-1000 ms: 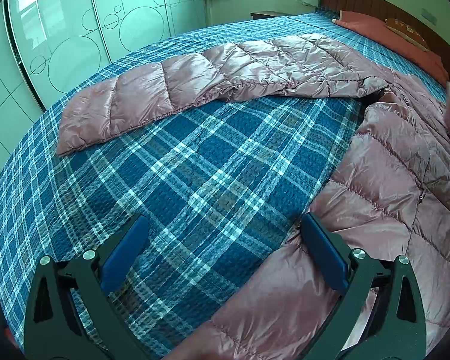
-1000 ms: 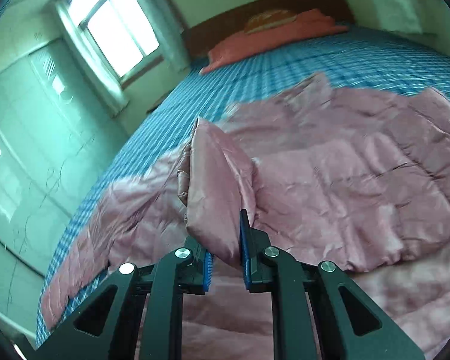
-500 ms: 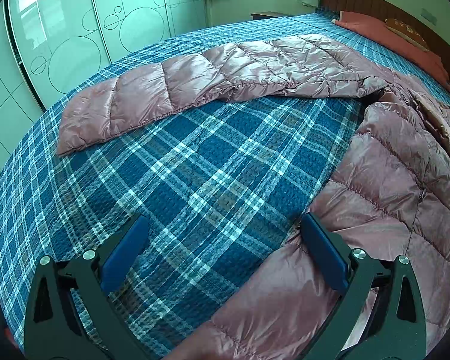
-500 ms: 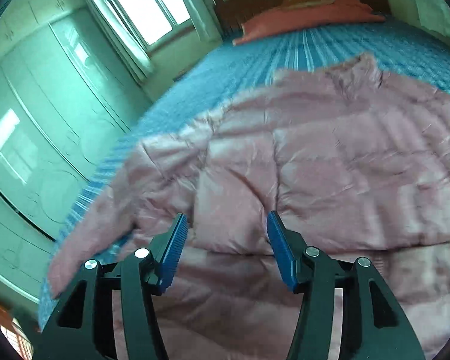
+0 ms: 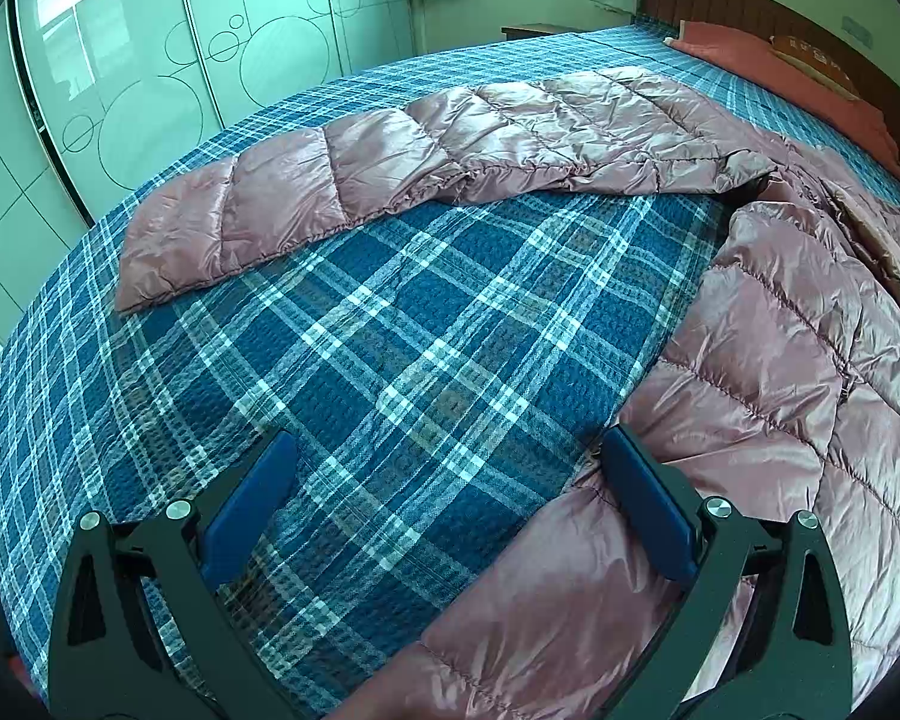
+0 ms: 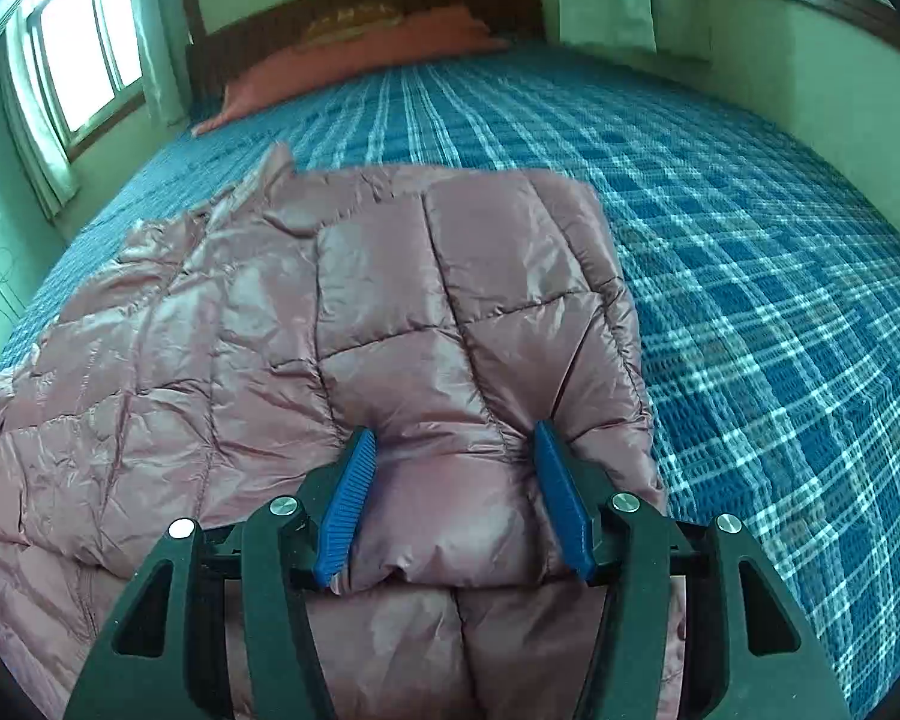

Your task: Fold large clothes

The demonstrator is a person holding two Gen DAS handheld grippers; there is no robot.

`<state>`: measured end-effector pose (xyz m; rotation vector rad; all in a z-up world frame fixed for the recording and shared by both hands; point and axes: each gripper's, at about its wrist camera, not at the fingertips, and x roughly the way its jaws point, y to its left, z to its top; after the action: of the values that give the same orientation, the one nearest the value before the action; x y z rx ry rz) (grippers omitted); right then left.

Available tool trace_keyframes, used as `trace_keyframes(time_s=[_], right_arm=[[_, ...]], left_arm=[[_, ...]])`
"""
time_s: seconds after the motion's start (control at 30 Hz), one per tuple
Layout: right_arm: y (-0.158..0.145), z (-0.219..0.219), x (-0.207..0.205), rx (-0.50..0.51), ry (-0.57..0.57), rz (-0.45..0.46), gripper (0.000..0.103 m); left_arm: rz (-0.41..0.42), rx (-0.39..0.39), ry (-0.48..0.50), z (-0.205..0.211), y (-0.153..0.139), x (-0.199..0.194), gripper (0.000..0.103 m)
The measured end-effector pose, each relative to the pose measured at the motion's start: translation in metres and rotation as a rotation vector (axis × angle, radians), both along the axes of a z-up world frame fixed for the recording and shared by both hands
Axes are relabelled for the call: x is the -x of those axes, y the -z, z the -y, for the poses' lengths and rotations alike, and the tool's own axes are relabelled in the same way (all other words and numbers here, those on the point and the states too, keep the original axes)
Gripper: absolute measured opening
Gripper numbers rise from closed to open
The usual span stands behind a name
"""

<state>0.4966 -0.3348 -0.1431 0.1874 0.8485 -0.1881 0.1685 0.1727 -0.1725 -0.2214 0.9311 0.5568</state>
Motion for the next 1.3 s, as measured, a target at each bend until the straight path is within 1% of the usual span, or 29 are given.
trace_keyframes(time_s=[0.07, 0.17, 0.2, 0.27, 0.3, 0.37, 0.43, 0.5, 0.57, 0.63, 0.67, 0.77, 0.87, 0.9, 0.97, 1.03, 1.1, 1.17, 1.23, 1.27, 1.3], right_arm=[[-0.014, 0.006, -0.007, -0.038, 0.014, 0.052, 0.055], [-0.017, 0.019, -0.025, -0.053, 0.053, 0.079, 0.055], [-0.013, 0.022, -0.032, -0.053, 0.055, 0.071, 0.055], [0.005, 0.026, -0.051, -0.051, 0.05, -0.008, 0.056], [0.009, 0.025, -0.054, -0.038, 0.043, -0.023, 0.056], [0.0, 0.018, -0.05, -0.005, 0.038, -0.018, 0.055], [-0.012, 0.006, -0.032, -0.043, 0.012, 0.02, 0.055], [-0.015, -0.009, -0.013, -0.043, -0.019, 0.045, 0.055], [-0.012, -0.02, -0.007, -0.027, -0.04, 0.04, 0.055], [0.005, -0.028, -0.009, 0.006, -0.052, 0.011, 0.056], [0.012, -0.031, -0.01, 0.03, -0.051, 0.016, 0.057], [0.013, -0.03, -0.01, 0.055, -0.049, 0.019, 0.06], [0.013, -0.03, -0.007, 0.057, -0.049, 0.026, 0.061], [0.013, -0.029, -0.006, 0.053, -0.049, 0.03, 0.061], [0.012, -0.033, -0.004, 0.048, -0.05, 0.035, 0.061], [0.013, -0.031, -0.003, 0.048, -0.051, 0.038, 0.062], [0.013, -0.031, -0.002, 0.051, -0.052, 0.039, 0.062], [0.012, -0.031, -0.001, 0.054, -0.053, 0.041, 0.063], [0.012, -0.031, 0.0, 0.057, -0.054, 0.044, 0.063], [0.012, -0.031, 0.001, 0.057, -0.054, 0.045, 0.063], [0.012, -0.031, 0.001, 0.056, -0.055, 0.046, 0.063]], left_arm=[[0.0, 0.0, 0.0, 0.0, 0.001, 0.0, 0.101], [0.0, -0.001, 0.0, 0.001, 0.0, 0.0, 0.101], [-0.001, -0.002, 0.0, 0.0, 0.0, 0.0, 0.101], [-0.001, -0.001, 0.0, 0.0, 0.0, 0.0, 0.101], [0.0, 0.0, 0.0, 0.001, 0.0, 0.0, 0.101], [0.0, 0.0, 0.0, 0.001, 0.0, 0.0, 0.101], [0.001, 0.0, 0.0, 0.001, 0.001, -0.001, 0.101], [0.001, -0.002, 0.0, 0.001, 0.001, 0.0, 0.101], [0.001, 0.001, 0.0, 0.0, 0.001, 0.0, 0.101], [0.003, 0.005, 0.0, 0.001, 0.001, 0.0, 0.101], [0.004, 0.009, 0.0, 0.0, 0.001, 0.0, 0.101], [0.011, 0.037, 0.001, -0.006, -0.001, 0.001, 0.101], [0.031, 0.086, 0.011, -0.018, -0.006, 0.007, 0.101], [0.058, 0.128, 0.017, -0.027, -0.011, 0.012, 0.101], [0.106, 0.173, -0.011, -0.044, -0.019, 0.024, 0.101], [0.161, 0.191, -0.038, -0.065, -0.025, 0.035, 0.101], [0.205, 0.183, -0.072, -0.088, -0.03, 0.045, 0.101], [0.234, 0.21, -0.111, -0.115, -0.03, 0.05, 0.101], [0.283, 0.263, -0.169, -0.15, -0.027, 0.056, 0.1], [0.304, 0.288, -0.209, -0.171, -0.023, 0.057, 0.095], [0.319, 0.319, -0.238, -0.185, -0.019, 0.058, 0.084]])
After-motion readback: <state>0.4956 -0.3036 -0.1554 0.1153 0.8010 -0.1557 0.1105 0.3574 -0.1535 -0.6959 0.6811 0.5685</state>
